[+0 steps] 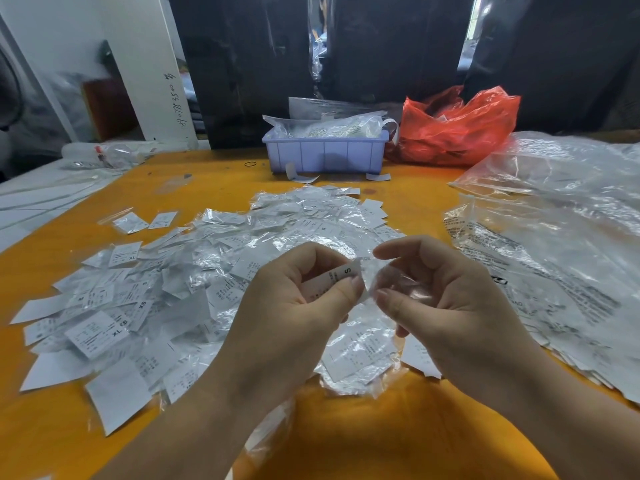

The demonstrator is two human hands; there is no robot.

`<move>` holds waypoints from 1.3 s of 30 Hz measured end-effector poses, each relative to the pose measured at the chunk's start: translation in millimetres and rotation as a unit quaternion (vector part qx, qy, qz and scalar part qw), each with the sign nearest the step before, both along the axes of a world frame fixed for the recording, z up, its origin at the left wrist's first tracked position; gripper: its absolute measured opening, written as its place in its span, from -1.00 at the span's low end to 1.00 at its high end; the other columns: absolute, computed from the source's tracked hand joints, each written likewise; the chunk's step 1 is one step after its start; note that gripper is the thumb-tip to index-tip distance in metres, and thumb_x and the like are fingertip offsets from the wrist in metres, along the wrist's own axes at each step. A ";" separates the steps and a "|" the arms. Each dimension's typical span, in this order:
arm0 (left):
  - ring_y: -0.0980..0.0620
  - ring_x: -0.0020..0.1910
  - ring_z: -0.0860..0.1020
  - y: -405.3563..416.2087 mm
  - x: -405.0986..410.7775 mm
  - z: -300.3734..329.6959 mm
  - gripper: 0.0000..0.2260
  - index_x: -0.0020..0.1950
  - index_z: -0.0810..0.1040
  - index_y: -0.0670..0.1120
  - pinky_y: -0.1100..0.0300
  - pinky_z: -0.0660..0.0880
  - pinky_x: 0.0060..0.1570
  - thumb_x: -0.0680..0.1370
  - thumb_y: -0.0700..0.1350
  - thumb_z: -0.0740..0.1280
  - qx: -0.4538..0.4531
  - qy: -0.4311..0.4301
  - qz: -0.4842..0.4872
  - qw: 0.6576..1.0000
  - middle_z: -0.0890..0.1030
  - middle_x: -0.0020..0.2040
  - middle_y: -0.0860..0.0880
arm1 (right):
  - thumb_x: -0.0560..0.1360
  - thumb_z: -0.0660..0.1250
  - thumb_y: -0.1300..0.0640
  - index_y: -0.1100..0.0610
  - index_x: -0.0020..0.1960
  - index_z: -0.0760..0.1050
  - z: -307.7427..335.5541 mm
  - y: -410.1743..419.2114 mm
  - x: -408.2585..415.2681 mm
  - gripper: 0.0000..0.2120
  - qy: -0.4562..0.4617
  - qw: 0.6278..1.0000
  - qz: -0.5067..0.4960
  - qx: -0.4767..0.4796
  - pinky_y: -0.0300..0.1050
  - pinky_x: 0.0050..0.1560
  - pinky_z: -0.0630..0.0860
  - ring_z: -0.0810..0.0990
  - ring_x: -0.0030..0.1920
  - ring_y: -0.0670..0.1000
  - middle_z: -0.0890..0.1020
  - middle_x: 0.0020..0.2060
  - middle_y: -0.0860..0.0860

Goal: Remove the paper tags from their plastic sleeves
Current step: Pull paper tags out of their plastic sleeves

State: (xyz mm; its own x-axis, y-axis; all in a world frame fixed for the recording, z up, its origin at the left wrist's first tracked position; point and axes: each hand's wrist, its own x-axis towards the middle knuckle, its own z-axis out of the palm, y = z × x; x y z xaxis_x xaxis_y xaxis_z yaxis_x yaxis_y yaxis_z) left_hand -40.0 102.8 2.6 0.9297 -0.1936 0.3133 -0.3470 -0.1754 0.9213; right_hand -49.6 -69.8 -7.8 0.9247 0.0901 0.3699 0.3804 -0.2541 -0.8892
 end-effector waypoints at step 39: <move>0.11 -0.30 0.60 -1.0 -0.9 -1.2 -0.92 -0.17 0.62 0.04 0.25 0.59 -0.33 0.48 -0.12 0.45 -0.008 -0.021 -0.016 1.000 0.62 -0.29 0.05 | 0.46 0.43 0.20 -0.10 0.05 0.55 0.9 2.2 -4.9 -0.74 -0.020 1.000 0.007 -0.014 -0.17 -0.05 0.60 0.64 -0.11 -0.04 0.63 -0.20 -0.07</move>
State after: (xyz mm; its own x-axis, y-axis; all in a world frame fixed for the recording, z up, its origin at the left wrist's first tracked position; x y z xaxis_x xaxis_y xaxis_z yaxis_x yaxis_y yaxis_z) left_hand -40.9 101.8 1.4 0.9086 -0.2187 0.3559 -0.3915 -0.1489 0.9081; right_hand -54.5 -67.6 -6.9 0.9075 0.1127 0.4046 0.4198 -0.2727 -0.8657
